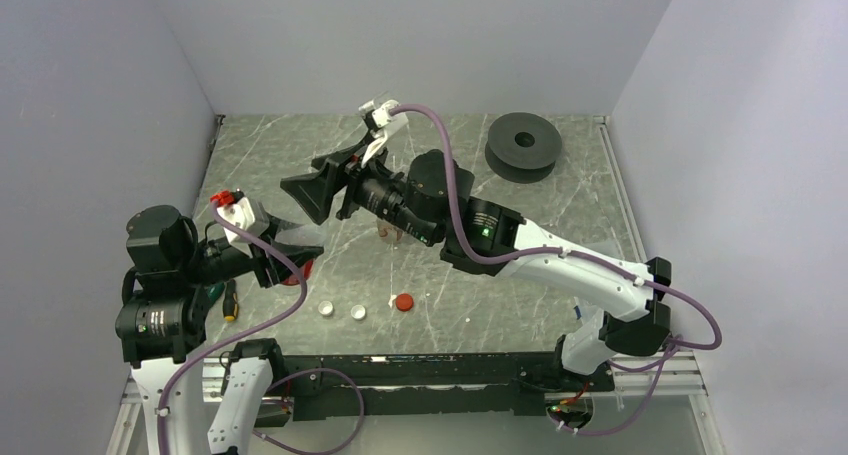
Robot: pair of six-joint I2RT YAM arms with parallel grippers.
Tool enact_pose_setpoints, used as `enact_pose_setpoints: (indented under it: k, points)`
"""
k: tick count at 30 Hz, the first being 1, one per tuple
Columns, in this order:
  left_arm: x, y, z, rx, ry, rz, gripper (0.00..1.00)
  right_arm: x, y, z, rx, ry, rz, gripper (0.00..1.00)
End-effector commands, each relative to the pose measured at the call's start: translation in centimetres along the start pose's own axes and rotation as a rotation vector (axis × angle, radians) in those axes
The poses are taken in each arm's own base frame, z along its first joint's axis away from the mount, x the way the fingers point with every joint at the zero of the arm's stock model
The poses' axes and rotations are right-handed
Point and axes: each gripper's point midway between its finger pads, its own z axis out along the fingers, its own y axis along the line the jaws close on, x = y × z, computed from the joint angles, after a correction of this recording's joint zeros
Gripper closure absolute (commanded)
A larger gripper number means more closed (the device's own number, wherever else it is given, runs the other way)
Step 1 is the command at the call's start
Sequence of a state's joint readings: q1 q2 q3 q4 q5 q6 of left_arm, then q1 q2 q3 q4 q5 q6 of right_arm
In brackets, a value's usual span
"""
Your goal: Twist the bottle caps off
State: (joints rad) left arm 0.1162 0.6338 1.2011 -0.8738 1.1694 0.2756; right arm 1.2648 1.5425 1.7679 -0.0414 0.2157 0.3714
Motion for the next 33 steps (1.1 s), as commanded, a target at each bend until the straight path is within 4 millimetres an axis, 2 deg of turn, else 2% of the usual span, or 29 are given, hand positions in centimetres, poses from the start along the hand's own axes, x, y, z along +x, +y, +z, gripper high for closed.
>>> enact_pose_setpoints:
  k: [1, 3, 7, 13, 17, 22, 24, 27, 30, 33]
  points:
    - [-1.3, 0.0, -0.3, -0.021, -0.023, 0.066, 0.89, -1.4, 0.7, 0.0, -0.017, -0.017, 0.018, 0.35]
    - [-1.3, 0.0, -0.3, -0.022, -0.024, 0.062, 0.89, -1.1, 0.6, 0.1, -0.016, -0.011, 0.021, 0.39]
    - [-1.3, -0.1, -0.2, -0.018, -0.024, 0.057, 0.89, -0.9, 0.1, 0.1, -0.011, -0.008, 0.033, 0.55]
    - [-1.2, -0.3, -0.2, 0.001, -0.027, 0.038, 0.90, -1.9, 0.4, -0.5, -0.042, -0.041, 0.029, 0.80]
    - [-1.9, -1.2, 0.0, 0.055, -0.050, -0.004, 0.91, -3.7, 1.5, -0.9, -0.119, -0.083, 0.011, 0.93]
    - [-3.7, -3.8, -0.3, 0.210, -0.086, -0.111, 0.94, -5.2, 4.7, -3.0, -0.421, -0.087, -0.012, 0.99]
    - [-4.4, -4.8, -0.5, 0.276, -0.092, -0.160, 0.94, -4.8, 6.9, -4.7, -0.626, -0.040, -0.029, 1.00]
    - [-4.9, -5.9, -0.9, 0.331, -0.092, -0.189, 0.95, -4.3, 8.6, -6.8, -0.817, -0.003, -0.071, 1.00]
    - [-5.0, -6.3, -1.1, 0.335, -0.096, -0.157, 0.97, -3.6, 9.0, -7.8, -0.885, 0.009, -0.107, 1.00]
    - [-4.8, -6.3, -1.1, 0.332, -0.092, -0.160, 0.99, -3.5, 8.5, -7.8, -0.874, 0.017, -0.125, 1.00]
